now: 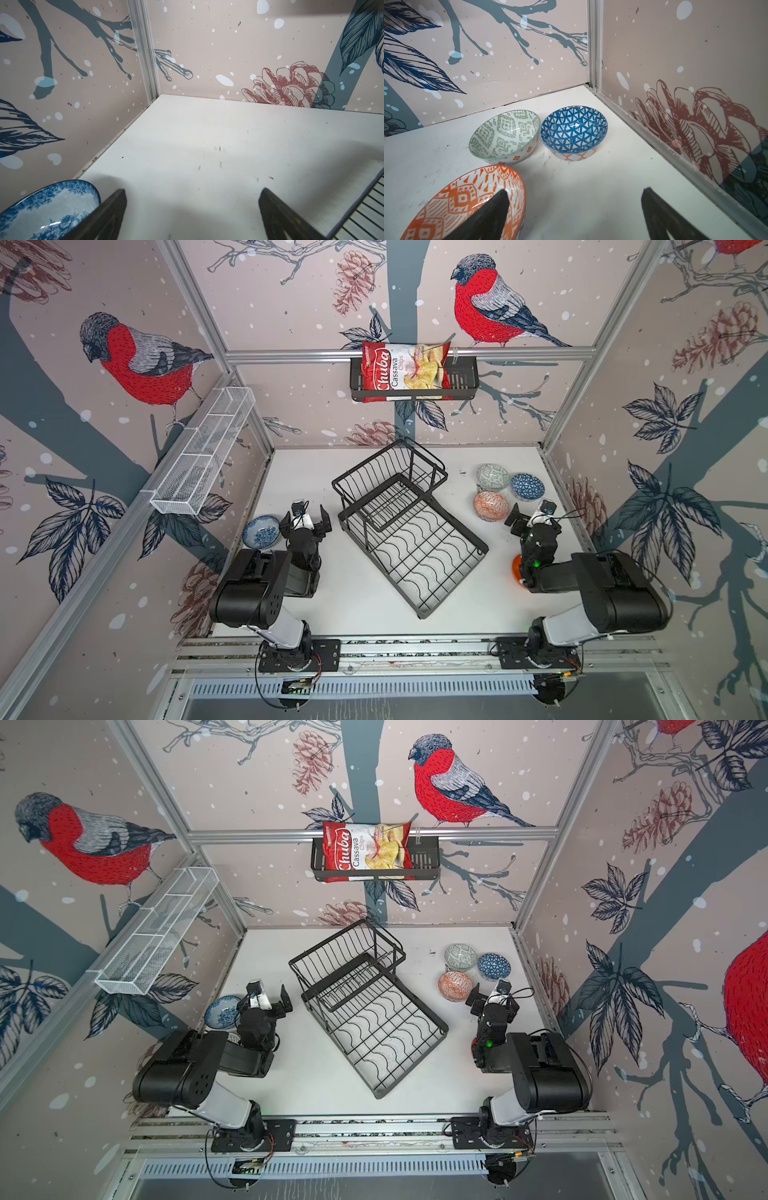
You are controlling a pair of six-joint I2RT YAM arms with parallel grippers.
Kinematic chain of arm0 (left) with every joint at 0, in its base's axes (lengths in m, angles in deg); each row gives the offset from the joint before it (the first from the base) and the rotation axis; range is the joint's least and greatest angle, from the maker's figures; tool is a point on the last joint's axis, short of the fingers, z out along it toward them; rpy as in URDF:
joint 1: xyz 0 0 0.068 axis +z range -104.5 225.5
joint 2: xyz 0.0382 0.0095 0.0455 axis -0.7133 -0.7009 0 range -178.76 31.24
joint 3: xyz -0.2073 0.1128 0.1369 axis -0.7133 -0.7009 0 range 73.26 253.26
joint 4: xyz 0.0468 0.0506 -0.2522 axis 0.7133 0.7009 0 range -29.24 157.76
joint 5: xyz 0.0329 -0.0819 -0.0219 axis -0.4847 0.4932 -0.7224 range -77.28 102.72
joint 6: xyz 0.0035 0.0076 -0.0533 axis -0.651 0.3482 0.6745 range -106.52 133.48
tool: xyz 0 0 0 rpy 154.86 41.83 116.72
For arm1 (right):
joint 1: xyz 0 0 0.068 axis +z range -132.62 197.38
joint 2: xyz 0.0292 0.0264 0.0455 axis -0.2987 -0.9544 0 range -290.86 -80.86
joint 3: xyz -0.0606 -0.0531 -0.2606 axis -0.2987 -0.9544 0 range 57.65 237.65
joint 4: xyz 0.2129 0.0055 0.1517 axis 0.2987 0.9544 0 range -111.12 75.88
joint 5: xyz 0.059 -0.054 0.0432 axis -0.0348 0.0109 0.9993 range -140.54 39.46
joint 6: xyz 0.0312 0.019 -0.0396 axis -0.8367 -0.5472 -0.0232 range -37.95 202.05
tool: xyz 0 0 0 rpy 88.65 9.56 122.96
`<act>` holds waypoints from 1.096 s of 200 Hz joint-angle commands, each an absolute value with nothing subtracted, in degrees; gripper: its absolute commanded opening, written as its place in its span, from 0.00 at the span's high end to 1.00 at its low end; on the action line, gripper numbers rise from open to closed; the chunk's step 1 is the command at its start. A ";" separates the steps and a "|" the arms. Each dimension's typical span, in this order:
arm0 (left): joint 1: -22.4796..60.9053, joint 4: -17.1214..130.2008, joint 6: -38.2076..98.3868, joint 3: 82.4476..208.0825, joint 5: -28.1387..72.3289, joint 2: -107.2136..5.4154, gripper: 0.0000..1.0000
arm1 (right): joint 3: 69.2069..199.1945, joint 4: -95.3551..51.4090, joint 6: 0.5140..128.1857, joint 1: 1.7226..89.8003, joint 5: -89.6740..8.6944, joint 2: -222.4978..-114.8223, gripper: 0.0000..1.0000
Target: Load the bowls into the dish rack
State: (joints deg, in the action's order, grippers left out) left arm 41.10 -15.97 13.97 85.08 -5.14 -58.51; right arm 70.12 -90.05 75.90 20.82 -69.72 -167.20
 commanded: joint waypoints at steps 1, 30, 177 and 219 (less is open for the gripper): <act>40.45 -19.10 12.17 84.57 -4.30 -58.57 0.01 | 70.04 -92.30 76.14 21.00 -70.82 -167.03 0.00; 40.42 -18.95 12.20 84.68 -4.17 -58.54 0.01 | 70.04 -92.40 76.11 21.03 -70.93 -167.08 0.00; 40.97 -17.75 12.77 85.20 -3.23 -58.57 0.01 | 69.95 -92.44 76.11 21.11 -71.03 -166.95 0.00; 42.69 -15.61 13.84 86.10 -0.06 -58.18 0.01 | 68.49 -94.37 76.29 23.35 -77.42 -165.35 0.00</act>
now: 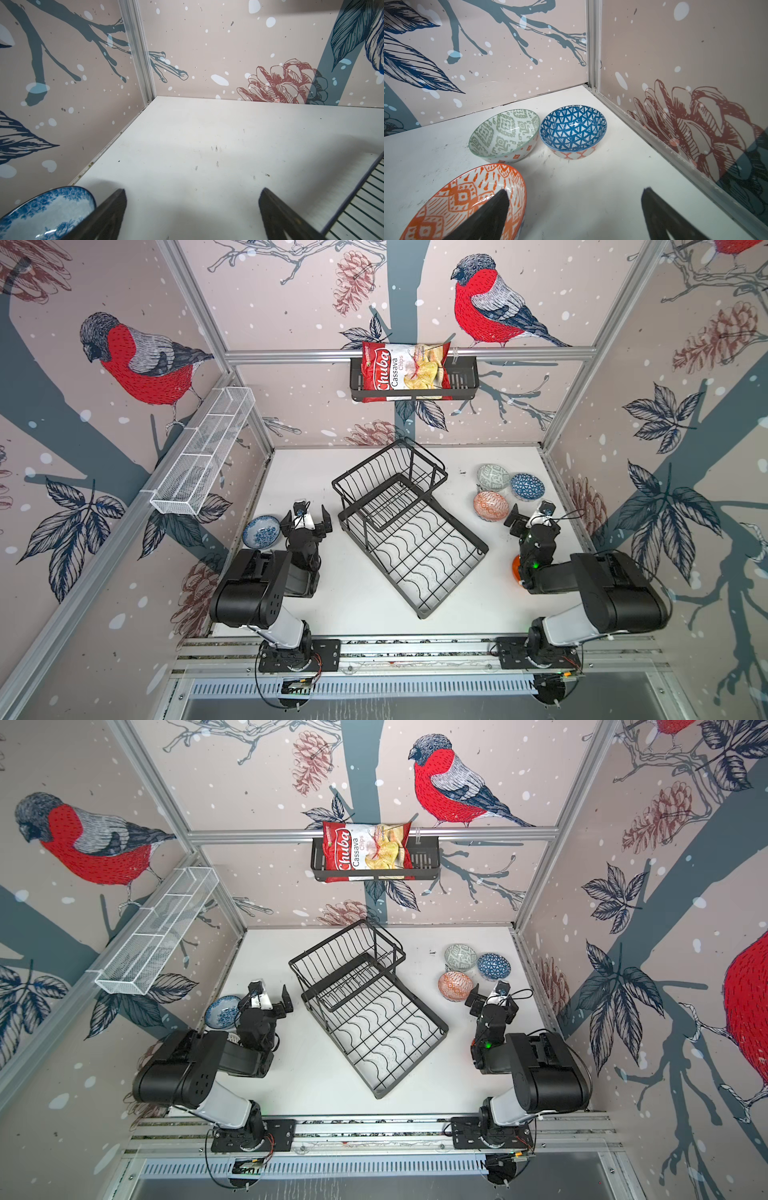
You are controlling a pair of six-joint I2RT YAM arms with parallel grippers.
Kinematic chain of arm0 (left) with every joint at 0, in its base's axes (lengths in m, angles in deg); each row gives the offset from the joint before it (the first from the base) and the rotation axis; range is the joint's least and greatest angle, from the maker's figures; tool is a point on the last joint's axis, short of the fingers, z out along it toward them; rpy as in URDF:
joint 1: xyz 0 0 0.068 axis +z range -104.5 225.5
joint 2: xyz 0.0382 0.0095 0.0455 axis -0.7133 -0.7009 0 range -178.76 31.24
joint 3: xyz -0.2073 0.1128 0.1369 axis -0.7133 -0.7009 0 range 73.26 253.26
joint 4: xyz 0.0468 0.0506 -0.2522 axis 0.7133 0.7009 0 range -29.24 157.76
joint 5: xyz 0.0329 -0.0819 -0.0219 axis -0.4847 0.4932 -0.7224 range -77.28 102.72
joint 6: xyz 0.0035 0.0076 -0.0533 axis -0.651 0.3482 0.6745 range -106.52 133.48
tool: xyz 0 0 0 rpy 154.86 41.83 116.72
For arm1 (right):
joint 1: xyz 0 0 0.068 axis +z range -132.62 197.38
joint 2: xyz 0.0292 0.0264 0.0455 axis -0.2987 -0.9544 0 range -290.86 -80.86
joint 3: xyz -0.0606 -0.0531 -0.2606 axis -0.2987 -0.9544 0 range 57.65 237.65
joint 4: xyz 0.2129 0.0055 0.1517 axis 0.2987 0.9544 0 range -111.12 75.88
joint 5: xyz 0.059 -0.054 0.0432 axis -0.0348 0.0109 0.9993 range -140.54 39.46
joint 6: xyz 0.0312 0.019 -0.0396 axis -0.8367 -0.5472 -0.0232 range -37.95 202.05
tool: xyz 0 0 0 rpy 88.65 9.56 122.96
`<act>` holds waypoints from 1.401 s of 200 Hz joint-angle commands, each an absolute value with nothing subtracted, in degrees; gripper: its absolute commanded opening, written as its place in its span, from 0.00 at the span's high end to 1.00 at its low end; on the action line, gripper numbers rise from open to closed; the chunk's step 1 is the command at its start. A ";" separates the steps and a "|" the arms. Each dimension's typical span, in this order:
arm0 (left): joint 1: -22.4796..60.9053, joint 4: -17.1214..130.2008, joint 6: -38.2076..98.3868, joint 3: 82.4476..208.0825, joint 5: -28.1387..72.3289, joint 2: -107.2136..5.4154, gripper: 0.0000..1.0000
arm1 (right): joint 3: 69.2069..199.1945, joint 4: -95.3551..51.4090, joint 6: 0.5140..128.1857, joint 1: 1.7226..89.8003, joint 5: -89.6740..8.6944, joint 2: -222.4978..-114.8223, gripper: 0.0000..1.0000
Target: Load the bowls into the dish rack
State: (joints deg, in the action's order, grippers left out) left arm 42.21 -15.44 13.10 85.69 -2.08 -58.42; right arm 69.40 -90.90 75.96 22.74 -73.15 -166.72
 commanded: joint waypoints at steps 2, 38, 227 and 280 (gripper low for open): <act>42.69 -15.62 13.86 86.03 -0.05 -58.11 0.01 | 68.47 -94.34 76.37 23.40 -77.30 -165.22 0.00; 43.74 4.13 17.30 92.88 -5.57 -49.14 0.02 | 66.93 -97.34 78.26 24.26 -78.27 -164.06 0.00; 44.36 71.14 56.82 108.14 -0.47 -21.32 0.02 | 90.58 -25.17 51.37 34.53 -81.18 -141.59 0.00; 44.27 63.47 61.57 97.41 11.55 -15.67 0.02 | 89.02 -13.28 47.98 45.08 -76.00 -137.59 0.00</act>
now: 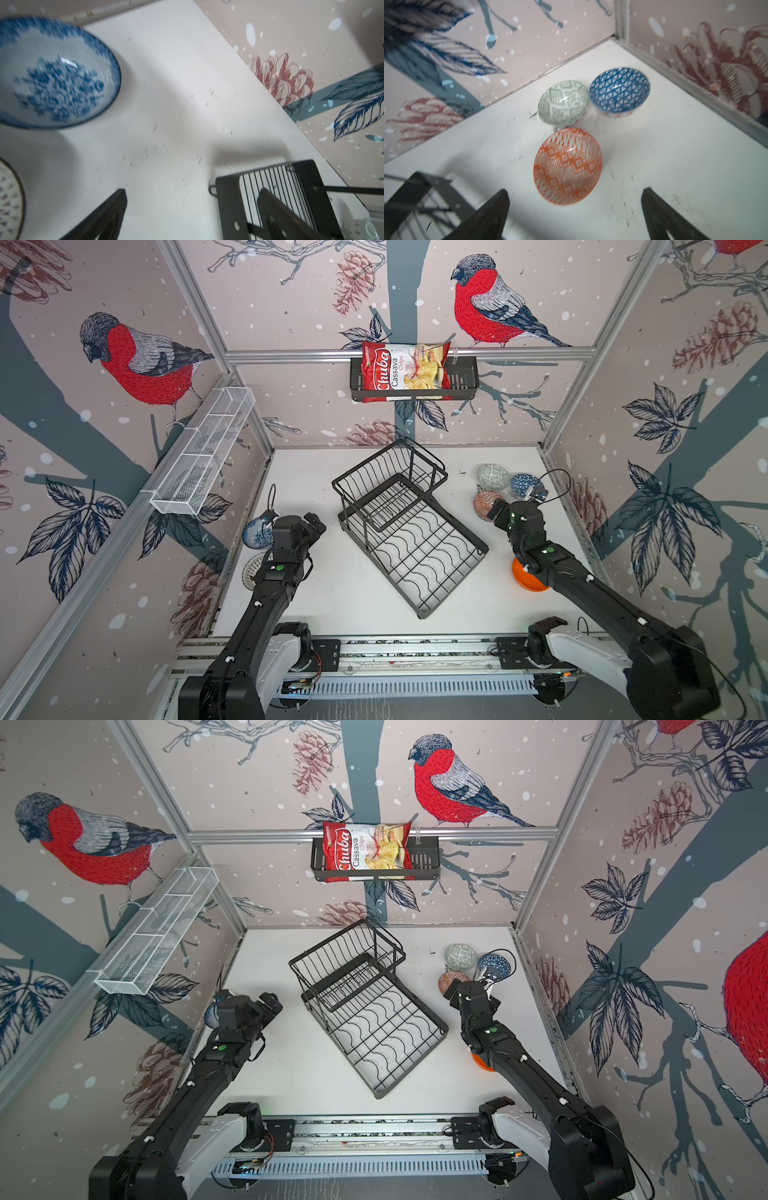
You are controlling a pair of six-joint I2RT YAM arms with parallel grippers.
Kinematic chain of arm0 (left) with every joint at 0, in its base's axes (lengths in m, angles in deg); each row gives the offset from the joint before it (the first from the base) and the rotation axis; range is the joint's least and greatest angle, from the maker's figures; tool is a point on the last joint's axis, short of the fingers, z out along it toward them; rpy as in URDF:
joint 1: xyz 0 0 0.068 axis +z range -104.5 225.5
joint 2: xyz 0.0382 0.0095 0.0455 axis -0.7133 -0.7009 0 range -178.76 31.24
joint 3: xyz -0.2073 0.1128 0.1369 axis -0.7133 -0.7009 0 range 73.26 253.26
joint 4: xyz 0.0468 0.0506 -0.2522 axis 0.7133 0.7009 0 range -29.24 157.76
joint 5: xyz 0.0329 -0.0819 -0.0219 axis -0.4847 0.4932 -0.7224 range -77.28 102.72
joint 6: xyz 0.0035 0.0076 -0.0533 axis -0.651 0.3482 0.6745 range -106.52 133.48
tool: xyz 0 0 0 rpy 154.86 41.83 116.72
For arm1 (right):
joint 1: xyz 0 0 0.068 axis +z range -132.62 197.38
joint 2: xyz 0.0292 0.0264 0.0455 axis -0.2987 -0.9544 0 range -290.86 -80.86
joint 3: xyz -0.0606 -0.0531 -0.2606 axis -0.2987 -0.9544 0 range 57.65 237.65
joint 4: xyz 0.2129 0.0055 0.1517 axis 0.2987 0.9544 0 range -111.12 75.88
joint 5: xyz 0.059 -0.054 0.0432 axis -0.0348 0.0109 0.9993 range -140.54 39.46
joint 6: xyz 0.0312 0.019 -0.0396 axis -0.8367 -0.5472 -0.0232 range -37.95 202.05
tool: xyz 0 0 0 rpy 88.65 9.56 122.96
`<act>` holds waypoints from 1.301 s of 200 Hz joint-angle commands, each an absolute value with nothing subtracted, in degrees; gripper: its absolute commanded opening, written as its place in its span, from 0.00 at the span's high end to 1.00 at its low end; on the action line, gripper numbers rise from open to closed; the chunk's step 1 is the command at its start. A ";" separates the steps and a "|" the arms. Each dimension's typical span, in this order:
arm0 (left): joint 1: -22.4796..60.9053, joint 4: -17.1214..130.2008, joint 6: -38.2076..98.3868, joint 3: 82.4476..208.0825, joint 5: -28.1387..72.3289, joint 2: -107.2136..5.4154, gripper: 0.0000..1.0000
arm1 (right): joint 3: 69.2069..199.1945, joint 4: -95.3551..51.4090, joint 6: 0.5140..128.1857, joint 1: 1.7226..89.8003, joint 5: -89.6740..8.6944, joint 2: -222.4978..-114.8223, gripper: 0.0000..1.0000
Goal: Load the bowls into the dish rack
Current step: 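Reach both grippers toward the black dish rack's near corners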
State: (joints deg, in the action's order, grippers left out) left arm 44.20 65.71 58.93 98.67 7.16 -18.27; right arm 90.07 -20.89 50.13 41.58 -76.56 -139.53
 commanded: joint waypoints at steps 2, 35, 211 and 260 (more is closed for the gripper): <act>44.31 63.48 61.56 97.21 11.68 -15.40 0.02 | 88.85 -12.90 47.71 45.40 -76.09 -137.38 0.00; 44.23 62.90 62.27 92.84 16.28 -12.43 0.02 | 85.42 -8.39 43.04 48.31 -73.66 -133.95 0.02; 44.25 53.08 62.61 88.38 33.18 -16.81 0.02 | 84.19 -17.58 34.94 57.06 -61.55 -145.73 0.48; 44.10 51.62 62.87 88.82 35.15 -19.56 0.02 | 88.11 -20.77 35.74 57.02 -62.41 -152.12 0.58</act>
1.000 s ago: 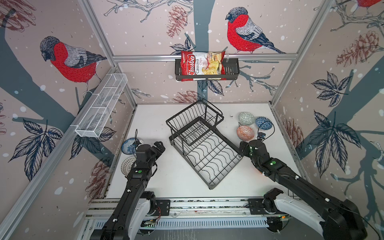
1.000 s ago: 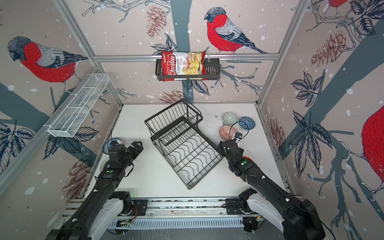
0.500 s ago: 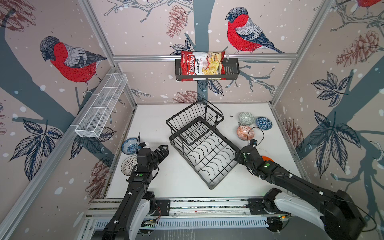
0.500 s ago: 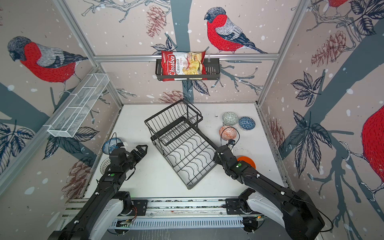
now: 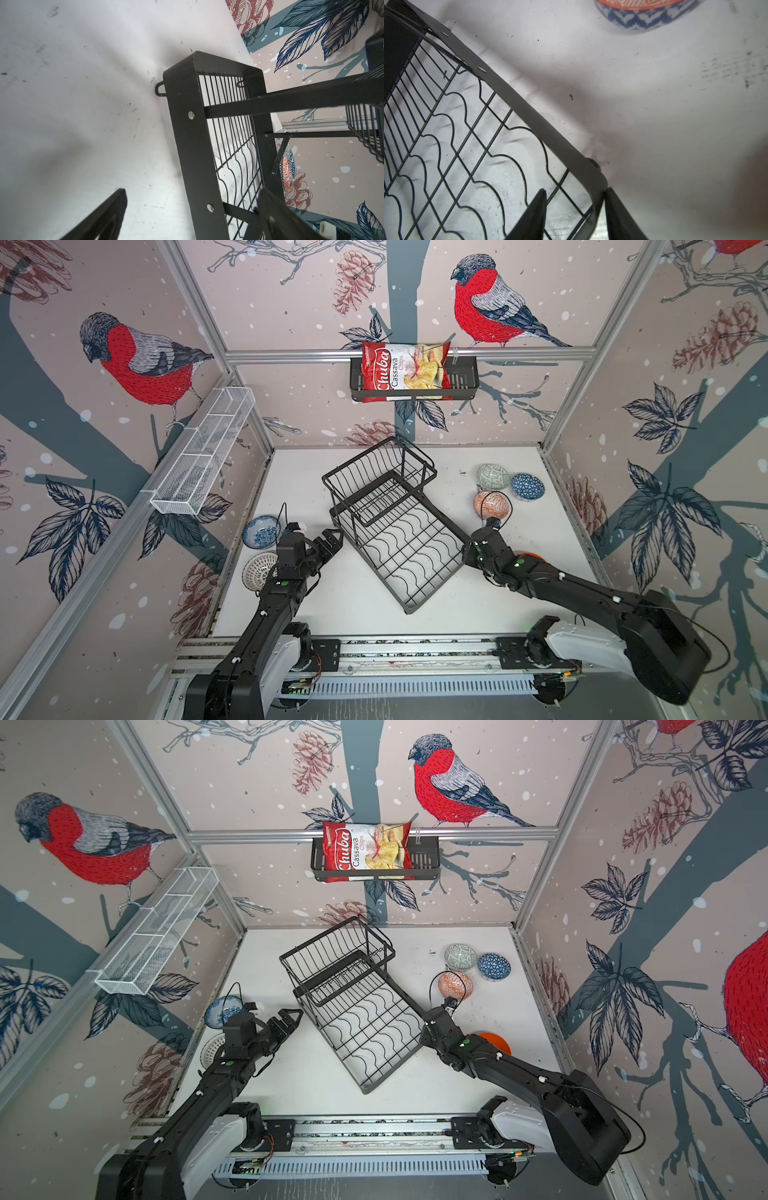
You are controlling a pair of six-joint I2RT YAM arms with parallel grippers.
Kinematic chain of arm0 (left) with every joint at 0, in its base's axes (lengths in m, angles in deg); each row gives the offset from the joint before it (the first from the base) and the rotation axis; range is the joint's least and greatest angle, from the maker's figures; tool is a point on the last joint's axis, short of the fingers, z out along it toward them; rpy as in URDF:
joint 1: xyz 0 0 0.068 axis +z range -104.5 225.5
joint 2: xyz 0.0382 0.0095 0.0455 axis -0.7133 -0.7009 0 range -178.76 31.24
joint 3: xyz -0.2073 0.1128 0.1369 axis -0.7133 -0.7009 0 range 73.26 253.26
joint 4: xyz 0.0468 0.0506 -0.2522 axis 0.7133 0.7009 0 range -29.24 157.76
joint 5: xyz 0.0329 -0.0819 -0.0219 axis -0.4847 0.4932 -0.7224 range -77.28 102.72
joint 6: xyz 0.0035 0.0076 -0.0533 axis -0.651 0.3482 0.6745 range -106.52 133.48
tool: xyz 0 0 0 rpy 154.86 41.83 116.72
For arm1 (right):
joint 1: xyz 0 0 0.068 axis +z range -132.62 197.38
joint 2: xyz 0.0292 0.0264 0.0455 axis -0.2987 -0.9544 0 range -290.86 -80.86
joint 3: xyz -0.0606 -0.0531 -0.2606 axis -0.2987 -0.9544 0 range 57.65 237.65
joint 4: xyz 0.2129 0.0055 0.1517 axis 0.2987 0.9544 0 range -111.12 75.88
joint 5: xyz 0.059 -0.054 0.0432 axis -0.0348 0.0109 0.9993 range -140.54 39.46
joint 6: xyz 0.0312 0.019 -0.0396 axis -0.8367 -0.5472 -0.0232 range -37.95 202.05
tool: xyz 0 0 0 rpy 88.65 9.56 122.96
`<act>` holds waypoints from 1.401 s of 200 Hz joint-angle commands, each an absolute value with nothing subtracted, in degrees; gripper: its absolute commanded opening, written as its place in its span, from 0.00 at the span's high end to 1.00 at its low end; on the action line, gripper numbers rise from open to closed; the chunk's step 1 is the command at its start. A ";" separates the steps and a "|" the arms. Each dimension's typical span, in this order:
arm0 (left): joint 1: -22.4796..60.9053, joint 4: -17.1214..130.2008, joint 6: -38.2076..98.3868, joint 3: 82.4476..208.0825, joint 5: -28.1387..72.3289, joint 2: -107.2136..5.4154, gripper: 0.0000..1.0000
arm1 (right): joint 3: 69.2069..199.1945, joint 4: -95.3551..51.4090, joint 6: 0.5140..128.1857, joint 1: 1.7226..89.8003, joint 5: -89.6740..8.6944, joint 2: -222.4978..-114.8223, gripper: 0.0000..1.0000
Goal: Load the bowls into the dish rack
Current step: 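Reach both grippers toward the black dish rack's near corners, then grasp the rack frame with both grippers and drag it toward the robot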
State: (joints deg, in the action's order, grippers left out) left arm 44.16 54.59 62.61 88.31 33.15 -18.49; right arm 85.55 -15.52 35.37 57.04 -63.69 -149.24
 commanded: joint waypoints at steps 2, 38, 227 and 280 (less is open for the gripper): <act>44.12 51.69 62.94 88.82 35.20 -19.69 0.02 | 88.44 -20.84 35.95 57.02 -62.52 -152.33 0.59; 43.53 50.75 64.43 88.73 37.13 -21.31 0.02 | 100.16 -17.68 43.59 54.55 -64.92 -164.89 0.67; 38.04 49.69 61.98 94.32 36.55 -28.43 0.02 | 101.25 -17.63 36.71 66.20 -62.44 -165.75 0.28; 37.24 49.62 60.74 94.91 38.07 -29.98 0.02 | 105.59 -15.62 38.55 66.53 -66.41 -173.22 0.43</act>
State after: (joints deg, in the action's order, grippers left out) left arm 37.43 52.03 61.82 94.85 36.73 -29.46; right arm 103.54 -15.54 38.22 66.92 -63.32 -171.03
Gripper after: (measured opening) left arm 0.978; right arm 0.616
